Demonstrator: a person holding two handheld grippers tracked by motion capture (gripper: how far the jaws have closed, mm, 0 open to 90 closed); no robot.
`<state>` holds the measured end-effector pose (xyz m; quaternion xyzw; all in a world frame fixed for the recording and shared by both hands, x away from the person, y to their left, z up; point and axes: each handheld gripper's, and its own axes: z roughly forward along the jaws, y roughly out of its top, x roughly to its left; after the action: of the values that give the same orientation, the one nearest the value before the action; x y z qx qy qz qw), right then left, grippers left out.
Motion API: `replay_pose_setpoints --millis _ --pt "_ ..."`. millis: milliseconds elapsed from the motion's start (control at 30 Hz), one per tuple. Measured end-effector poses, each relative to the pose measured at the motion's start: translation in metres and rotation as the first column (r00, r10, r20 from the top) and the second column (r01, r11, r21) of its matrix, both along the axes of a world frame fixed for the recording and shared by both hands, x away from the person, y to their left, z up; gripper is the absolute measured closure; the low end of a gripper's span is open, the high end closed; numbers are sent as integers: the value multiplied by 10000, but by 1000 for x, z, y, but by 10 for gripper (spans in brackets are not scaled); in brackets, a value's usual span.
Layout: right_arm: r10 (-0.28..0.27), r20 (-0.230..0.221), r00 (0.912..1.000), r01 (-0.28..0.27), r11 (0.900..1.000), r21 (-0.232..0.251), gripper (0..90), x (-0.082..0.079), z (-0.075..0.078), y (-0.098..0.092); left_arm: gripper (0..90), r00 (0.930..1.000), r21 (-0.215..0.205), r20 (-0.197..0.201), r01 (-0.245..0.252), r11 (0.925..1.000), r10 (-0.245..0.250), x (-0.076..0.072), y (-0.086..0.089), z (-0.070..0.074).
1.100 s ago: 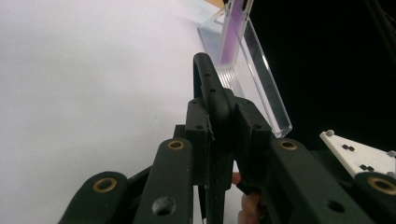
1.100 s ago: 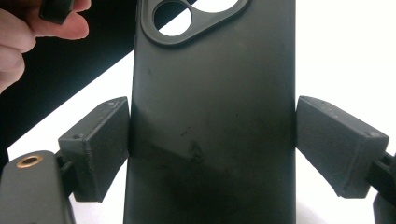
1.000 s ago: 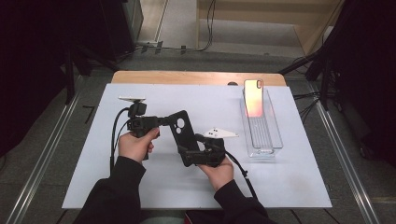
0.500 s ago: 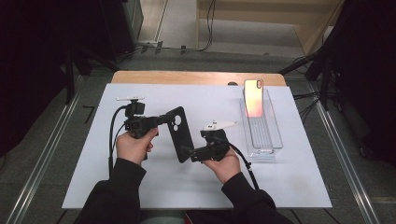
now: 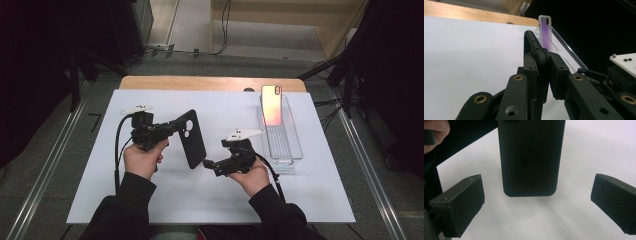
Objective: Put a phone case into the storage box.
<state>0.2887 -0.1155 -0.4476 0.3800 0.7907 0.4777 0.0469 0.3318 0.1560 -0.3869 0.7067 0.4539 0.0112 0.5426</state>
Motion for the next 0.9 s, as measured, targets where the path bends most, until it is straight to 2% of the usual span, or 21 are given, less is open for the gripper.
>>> replay_pose_setpoints --millis 133,233,367,667,900 --pt "-48 173 9998 46 9999 107 0 -2 2 0 780 9975 249 706 0 9997 -17 -5 -2 0" --pt "-193 363 9992 190 9998 91 0 -2 4 0 780 9947 321 1023 11 9995 -44 -9 -5 0" --pt "-324 540 9980 320 9995 69 0 -3 6 0 780 9927 556 1175 202 9982 -266 -13 -11 -3" --pt "-504 782 9957 489 9986 207 0 -4 20 0 780 9894 600 1339 481 9970 -558 -22 -19 -2" --pt "-725 889 9934 699 9970 320 0 -2 25 3 779 9898 568 1225 657 9962 -722 -29 -27 -3"
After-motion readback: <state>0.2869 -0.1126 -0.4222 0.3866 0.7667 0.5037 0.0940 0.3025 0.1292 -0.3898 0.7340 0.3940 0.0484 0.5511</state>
